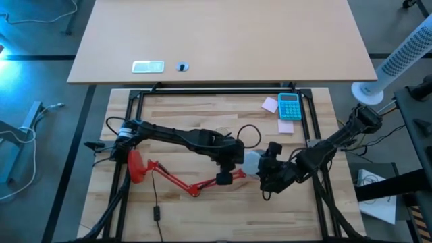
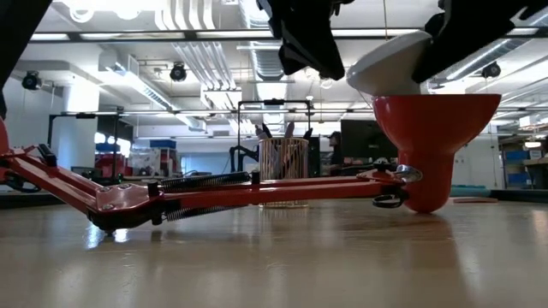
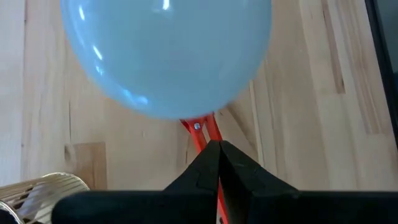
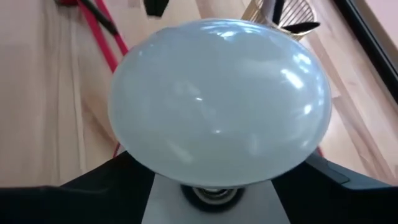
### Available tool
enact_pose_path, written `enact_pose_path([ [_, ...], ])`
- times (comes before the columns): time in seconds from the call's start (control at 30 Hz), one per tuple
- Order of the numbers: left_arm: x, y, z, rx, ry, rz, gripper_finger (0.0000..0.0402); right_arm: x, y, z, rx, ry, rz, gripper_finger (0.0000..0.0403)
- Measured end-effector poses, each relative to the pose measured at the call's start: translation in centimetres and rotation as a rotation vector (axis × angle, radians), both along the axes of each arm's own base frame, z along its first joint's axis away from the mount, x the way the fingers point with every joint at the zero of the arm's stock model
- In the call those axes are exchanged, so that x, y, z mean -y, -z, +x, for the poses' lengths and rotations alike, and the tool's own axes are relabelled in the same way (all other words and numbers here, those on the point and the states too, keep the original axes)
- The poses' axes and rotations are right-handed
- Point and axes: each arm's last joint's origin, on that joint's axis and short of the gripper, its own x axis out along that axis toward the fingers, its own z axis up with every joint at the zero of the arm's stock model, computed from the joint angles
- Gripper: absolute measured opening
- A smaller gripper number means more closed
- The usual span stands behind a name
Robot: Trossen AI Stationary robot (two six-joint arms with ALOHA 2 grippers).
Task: Screw lightbulb
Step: Remove the light bulb from the lamp
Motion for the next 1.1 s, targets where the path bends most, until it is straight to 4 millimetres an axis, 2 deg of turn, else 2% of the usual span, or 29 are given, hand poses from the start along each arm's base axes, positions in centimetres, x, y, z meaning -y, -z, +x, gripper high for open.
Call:
enact_pose_path([
  [0.13,-0.1,0.0,0.2,0.023,-0.006,0.000,0.0000,0.2,-0.4,0.5,0.050,0.013,0.030,0.0280],
  [0.43,-0.8,2.3,0.1,-0.019,-0.012,0.017,0.0000,0.5,0.4,1.6,0.082,0.038,0.048,0.0286],
  [0.9,-0.7,2.4,0.3,0.005,0.021,0.026,0.0000,0.3,0.1,2.4,0.149,0.022,0.070,0.0244],
  [1.1,-0.8,2.6,0.4,0.014,0.044,0.042,0.0000,0.4,0.1,2.5,0.156,0.023,0.073,0.0246],
])
